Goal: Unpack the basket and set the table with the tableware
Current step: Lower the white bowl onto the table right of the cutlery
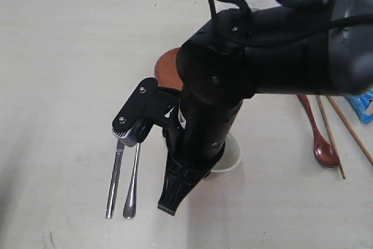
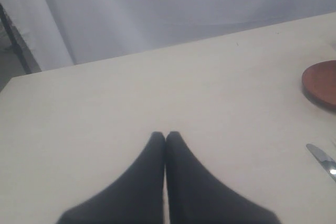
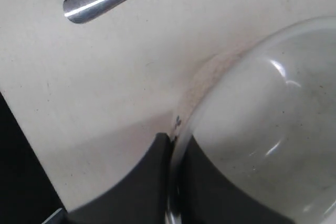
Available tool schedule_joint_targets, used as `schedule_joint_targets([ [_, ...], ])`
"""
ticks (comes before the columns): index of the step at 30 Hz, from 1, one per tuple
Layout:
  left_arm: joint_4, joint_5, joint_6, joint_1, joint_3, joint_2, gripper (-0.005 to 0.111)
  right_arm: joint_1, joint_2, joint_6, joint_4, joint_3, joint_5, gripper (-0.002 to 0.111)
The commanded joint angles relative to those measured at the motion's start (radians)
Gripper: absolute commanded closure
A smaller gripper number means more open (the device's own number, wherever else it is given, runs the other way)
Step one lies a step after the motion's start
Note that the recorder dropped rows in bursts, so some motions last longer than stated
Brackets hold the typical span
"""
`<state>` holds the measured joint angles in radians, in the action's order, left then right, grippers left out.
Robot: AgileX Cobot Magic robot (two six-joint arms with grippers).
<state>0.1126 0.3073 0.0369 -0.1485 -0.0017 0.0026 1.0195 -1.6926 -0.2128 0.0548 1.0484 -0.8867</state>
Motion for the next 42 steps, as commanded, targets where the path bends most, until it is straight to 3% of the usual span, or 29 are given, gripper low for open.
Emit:
schedule_joint_targets([
  [1,-0.012,-0.008,-0.003,0.005,0.002,-0.003,0.107,0.0,-0.002,-0.022,-0.031,-0.023,0.081,0.108],
  [5,-0.012,-0.008,-0.003,0.005,0.002,-0.003,0.107,0.003,-0.004,-0.038,-0.044,-0.041,0.09,0.108],
  [11,-0.012,-0.008,-0.003,0.005,0.002,-0.003,0.107,0.102,-0.046,-0.068,-0.085,-0.041,0.067,0.108],
  [19,-0.012,-0.008,-0.003,0.005,0.002,-0.003,0.107,0.104,-0.057,-0.098,-0.093,-0.038,-0.008,0.108],
  [27,-0.012,-0.008,-0.003,0.005,0.002,-0.003,0.107,0.104,-0.057,-0.101,-0.093,-0.038,-0.021,0.062],
  [38,-0.012,-0.008,-0.003,0.005,0.002,-0.003,0.107,0.104,0.081,-0.064,-0.172,-0.002,-0.043,0.06],
  [42,-0.012,-0.008,-0.003,0.005,0.002,-0.003,0.107,0.086,0.187,0.134,-0.439,0.03,-0.021,0.06],
])
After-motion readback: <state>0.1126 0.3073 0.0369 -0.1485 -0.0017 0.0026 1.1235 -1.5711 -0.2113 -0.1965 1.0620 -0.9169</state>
